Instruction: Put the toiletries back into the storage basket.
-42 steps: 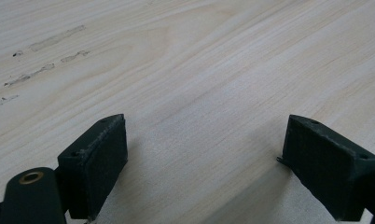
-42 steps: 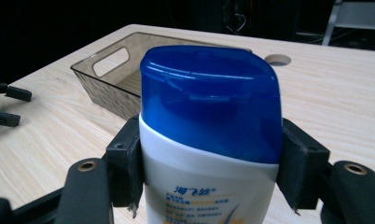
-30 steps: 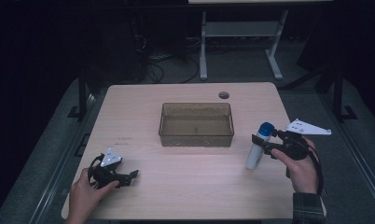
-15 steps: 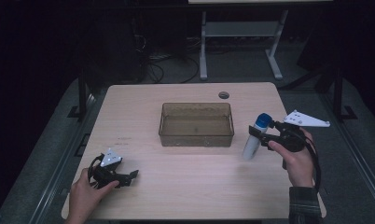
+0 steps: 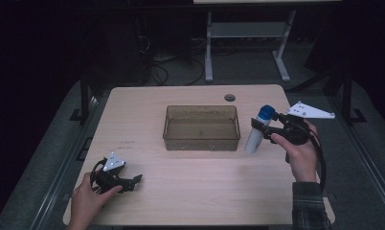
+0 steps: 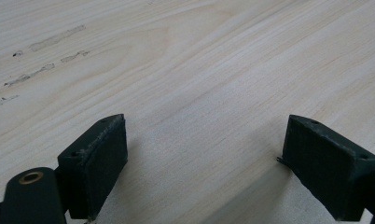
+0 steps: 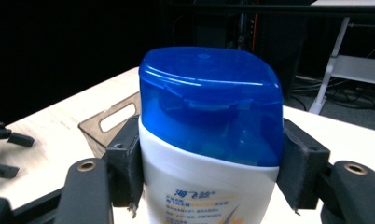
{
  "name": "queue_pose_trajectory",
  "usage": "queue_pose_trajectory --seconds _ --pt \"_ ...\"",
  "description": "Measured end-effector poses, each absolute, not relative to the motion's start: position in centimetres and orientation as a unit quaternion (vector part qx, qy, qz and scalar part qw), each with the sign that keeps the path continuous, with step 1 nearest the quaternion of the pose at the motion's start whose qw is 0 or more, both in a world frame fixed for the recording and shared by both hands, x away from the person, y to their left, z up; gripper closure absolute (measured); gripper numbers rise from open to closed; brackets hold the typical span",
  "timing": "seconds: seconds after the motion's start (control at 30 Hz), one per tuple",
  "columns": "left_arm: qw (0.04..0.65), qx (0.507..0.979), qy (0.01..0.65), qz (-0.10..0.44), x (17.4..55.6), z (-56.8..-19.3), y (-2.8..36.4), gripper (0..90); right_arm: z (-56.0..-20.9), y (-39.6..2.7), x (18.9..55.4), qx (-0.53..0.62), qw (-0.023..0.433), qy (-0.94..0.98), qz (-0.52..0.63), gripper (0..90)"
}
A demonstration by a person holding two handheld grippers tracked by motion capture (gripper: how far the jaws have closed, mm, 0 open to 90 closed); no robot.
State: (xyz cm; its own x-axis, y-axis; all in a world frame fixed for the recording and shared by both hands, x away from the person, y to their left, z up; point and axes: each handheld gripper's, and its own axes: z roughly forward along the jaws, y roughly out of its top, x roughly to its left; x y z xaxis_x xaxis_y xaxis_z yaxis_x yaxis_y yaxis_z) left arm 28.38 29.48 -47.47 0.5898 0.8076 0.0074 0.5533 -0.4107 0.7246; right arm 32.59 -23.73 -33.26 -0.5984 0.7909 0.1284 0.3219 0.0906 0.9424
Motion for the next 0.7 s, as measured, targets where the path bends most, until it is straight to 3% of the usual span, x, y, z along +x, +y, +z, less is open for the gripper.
queue_pose_trajectory --seconds 0.7 --pt "0.351 0.819 0.415 0.183 28.4 -47.5 29.5 12.8 -32.5 -22.2 35.1 0.39 0.219 0.698 0.559 34.9"
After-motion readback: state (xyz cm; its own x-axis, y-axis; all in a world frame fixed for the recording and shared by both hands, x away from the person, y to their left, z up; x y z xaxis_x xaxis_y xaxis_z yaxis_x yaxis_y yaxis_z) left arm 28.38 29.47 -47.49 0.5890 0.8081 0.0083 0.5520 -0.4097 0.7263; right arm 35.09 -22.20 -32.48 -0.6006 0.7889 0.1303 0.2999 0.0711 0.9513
